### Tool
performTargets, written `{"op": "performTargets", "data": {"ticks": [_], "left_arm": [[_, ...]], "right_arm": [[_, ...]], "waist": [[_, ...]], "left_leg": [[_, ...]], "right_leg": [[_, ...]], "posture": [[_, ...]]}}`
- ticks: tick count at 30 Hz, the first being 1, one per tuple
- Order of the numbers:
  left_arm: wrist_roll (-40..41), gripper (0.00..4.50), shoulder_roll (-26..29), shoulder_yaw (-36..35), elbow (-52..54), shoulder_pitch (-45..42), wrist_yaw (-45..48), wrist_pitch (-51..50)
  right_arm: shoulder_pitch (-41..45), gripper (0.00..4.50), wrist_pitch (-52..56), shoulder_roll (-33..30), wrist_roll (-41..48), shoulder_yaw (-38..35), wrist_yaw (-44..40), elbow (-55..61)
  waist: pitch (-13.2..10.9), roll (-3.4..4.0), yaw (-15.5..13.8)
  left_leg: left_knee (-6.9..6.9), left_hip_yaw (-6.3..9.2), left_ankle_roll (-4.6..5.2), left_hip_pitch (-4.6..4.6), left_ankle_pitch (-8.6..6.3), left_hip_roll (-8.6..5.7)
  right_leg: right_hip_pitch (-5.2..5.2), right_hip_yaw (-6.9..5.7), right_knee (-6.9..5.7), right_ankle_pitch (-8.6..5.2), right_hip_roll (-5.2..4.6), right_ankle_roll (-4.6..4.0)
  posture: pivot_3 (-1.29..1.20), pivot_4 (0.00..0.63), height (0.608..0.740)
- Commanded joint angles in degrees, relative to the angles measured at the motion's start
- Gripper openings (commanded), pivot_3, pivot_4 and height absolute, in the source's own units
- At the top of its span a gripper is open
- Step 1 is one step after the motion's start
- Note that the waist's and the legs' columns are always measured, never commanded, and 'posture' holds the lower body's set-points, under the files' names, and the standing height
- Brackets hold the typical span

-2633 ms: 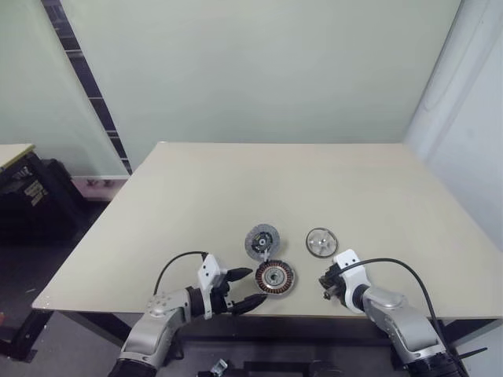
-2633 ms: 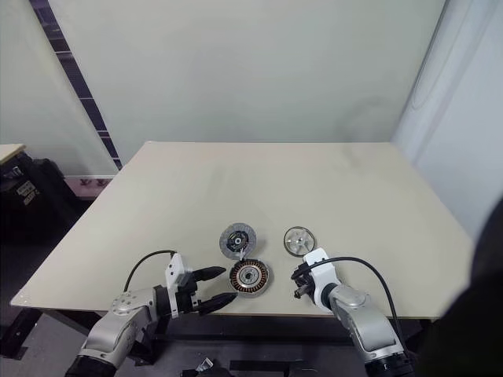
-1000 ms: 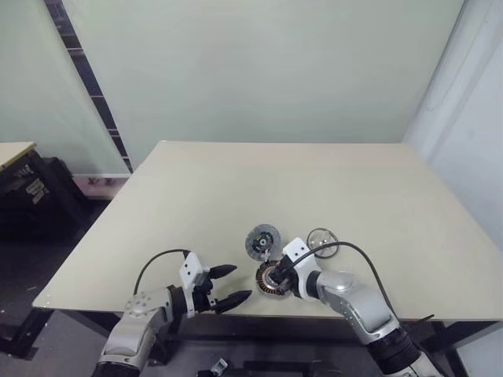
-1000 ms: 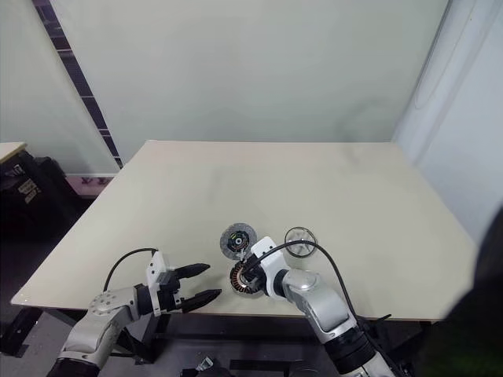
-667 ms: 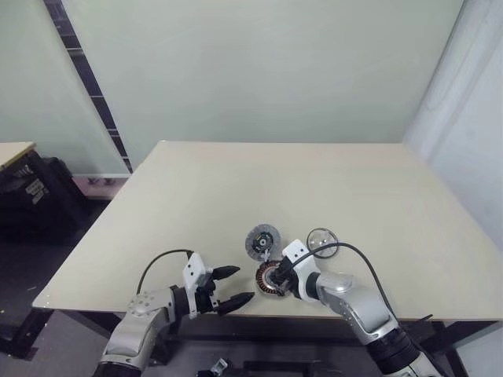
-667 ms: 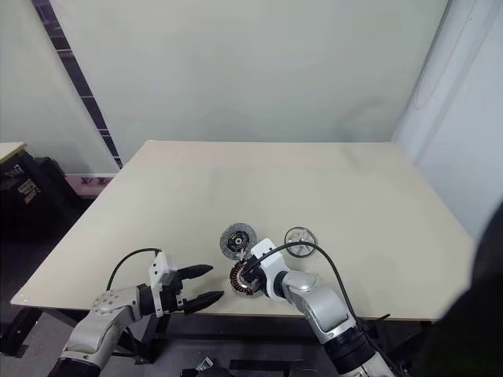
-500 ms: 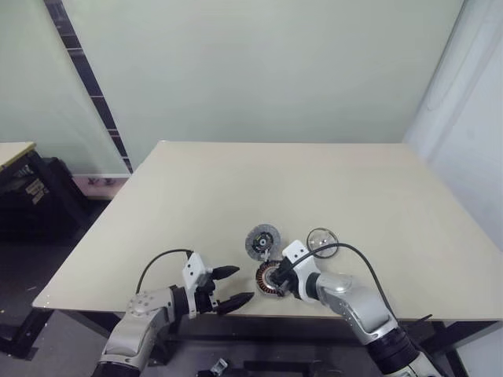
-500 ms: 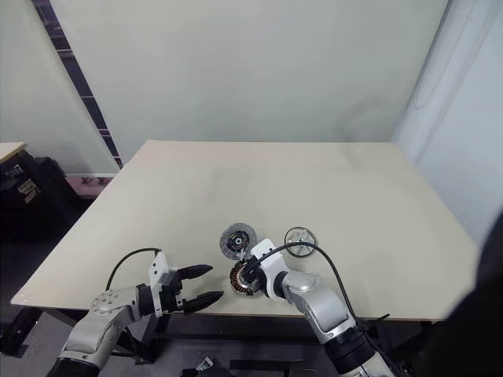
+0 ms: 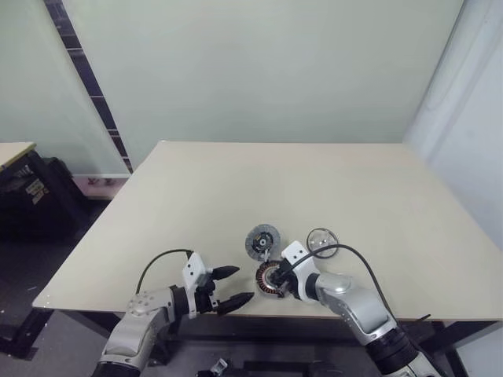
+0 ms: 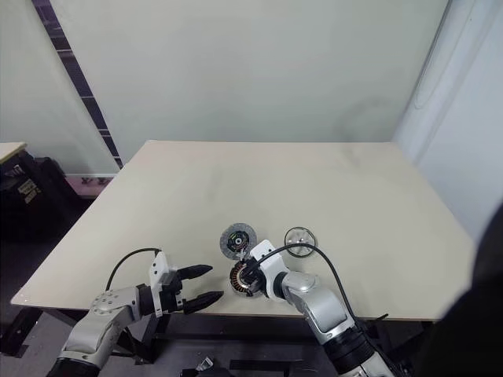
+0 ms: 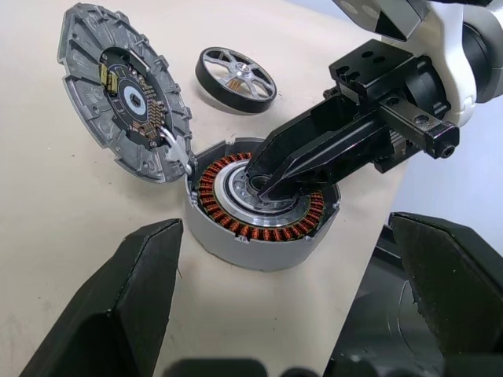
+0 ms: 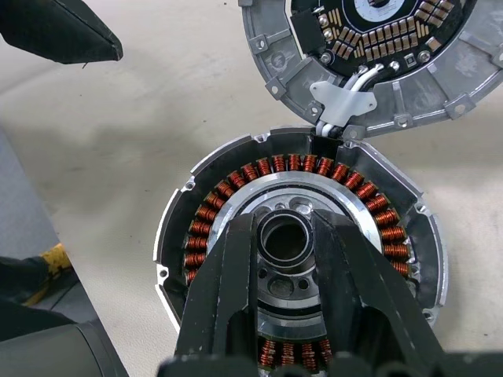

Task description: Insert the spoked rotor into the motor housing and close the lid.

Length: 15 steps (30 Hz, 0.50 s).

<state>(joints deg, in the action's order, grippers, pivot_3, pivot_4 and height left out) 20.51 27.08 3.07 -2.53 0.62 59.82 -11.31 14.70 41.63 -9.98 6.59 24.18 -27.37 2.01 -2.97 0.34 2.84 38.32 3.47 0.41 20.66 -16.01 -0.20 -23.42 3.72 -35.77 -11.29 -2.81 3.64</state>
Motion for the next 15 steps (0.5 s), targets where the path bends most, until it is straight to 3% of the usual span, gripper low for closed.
{"op": "performTargets", "data": {"ticks": [1,15], "left_arm": [[0.74,4.50,0.31,-0.20,2.43,-0.53,0.06,0.16],[0.51,4.50,0.14,0.37,1.63,-0.91,0.38,0.66]], "right_arm": [[0.71,0.68,-0.65,-0.13,-0.68,-0.28,-0.05,0.56],[1.06,0.68,-0.30,-0.59,-0.75,-0.57,0.04,0.59]], "waist": [[0.00,0.00,0.00],[0.00,0.00,0.00]], "left_leg": [[0.00,0.00,0.00,0.00,0.00,0.00],[0.00,0.00,0.00,0.00,0.00,0.00]], "right_leg": [[0.00,0.00,0.00,0.00,0.00,0.00],[0.00,0.00,0.00,0.00,0.00,0.00]], "posture": [[0.00,0.000,0.740],[0.00,0.000,0.740]]}}
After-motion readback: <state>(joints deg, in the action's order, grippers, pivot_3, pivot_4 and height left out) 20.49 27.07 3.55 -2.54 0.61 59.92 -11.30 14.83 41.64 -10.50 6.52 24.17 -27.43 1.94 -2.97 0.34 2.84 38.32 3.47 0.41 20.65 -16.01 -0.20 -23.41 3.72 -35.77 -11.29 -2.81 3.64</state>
